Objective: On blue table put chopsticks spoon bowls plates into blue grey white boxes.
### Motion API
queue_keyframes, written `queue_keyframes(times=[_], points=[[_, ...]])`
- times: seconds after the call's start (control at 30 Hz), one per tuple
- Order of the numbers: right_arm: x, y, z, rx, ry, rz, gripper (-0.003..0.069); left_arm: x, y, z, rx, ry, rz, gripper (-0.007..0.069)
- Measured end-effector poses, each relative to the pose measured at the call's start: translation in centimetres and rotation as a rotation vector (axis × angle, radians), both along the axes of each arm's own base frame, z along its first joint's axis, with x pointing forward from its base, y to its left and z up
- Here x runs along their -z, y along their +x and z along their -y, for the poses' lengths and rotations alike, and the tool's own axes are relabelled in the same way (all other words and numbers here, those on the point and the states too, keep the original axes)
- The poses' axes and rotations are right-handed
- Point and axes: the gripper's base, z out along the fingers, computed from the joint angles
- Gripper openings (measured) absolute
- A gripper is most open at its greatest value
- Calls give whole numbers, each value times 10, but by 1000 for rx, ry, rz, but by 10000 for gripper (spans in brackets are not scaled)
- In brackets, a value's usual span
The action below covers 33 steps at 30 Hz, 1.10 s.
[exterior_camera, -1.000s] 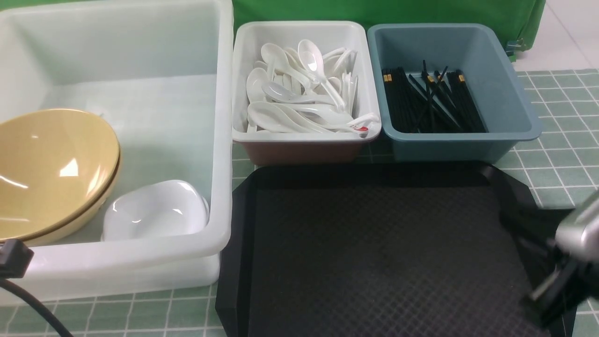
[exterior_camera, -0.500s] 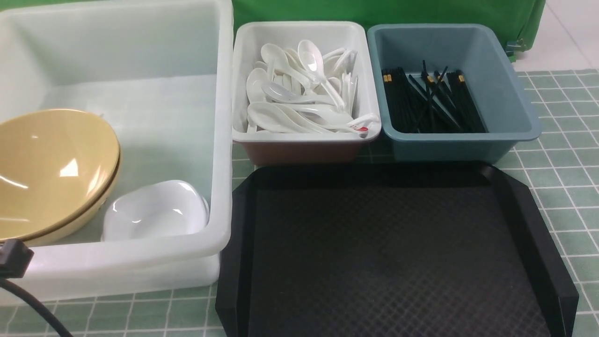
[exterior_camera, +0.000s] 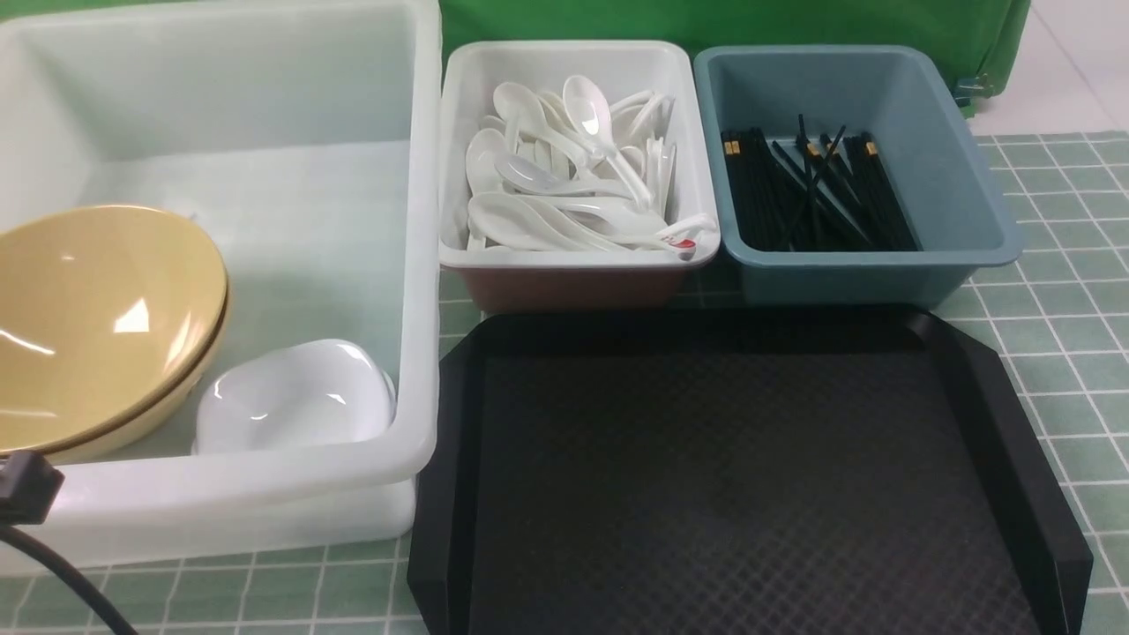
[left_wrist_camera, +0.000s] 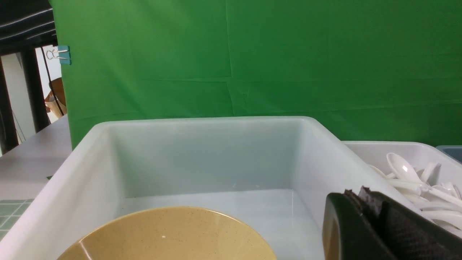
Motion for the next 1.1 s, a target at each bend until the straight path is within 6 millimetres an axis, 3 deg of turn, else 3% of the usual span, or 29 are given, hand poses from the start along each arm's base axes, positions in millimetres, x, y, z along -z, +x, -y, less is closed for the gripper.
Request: queue_keyframes(times=[0.27, 1.1], points=[[1, 1, -3, -16, 78, -17, 43, 0, 0, 0, 0, 0, 0, 4], [4, 3, -2, 4, 99, -69, 52, 2, -1, 3, 33, 0, 7, 4]])
